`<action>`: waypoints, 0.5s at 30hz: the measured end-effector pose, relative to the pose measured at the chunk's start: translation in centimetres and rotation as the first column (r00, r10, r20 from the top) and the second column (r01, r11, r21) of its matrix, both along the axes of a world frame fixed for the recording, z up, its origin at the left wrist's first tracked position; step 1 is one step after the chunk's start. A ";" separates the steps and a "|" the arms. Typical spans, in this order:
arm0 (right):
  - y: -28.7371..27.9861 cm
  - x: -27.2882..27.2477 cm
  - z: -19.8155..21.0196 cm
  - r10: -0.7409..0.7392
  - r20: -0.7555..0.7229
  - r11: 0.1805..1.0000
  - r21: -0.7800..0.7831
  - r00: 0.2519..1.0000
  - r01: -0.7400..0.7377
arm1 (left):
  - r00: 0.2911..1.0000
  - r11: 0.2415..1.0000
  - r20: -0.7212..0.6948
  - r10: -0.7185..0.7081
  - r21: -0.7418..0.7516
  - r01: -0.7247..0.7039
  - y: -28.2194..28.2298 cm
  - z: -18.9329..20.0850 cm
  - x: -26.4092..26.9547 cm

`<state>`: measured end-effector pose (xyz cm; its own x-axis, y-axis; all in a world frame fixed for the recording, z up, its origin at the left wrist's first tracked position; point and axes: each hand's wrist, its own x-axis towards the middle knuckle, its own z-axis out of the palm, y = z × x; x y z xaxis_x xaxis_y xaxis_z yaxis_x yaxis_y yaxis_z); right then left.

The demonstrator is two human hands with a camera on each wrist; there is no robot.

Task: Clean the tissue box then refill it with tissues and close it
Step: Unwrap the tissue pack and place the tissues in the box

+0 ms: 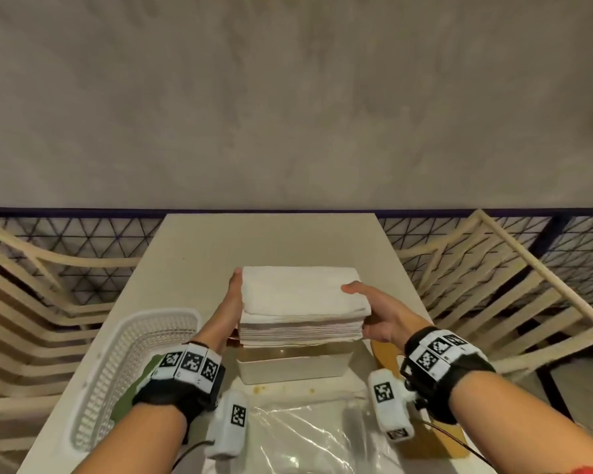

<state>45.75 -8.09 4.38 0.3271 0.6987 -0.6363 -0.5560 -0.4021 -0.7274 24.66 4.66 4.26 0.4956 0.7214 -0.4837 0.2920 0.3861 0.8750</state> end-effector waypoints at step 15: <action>2.9 -0.2 -4.5 0.036 0.300 0.976 -0.218 0.953 0.032 | 0.967 0.997 -0.245 0.074 0.039 -0.066 2.9 -4.9 1.1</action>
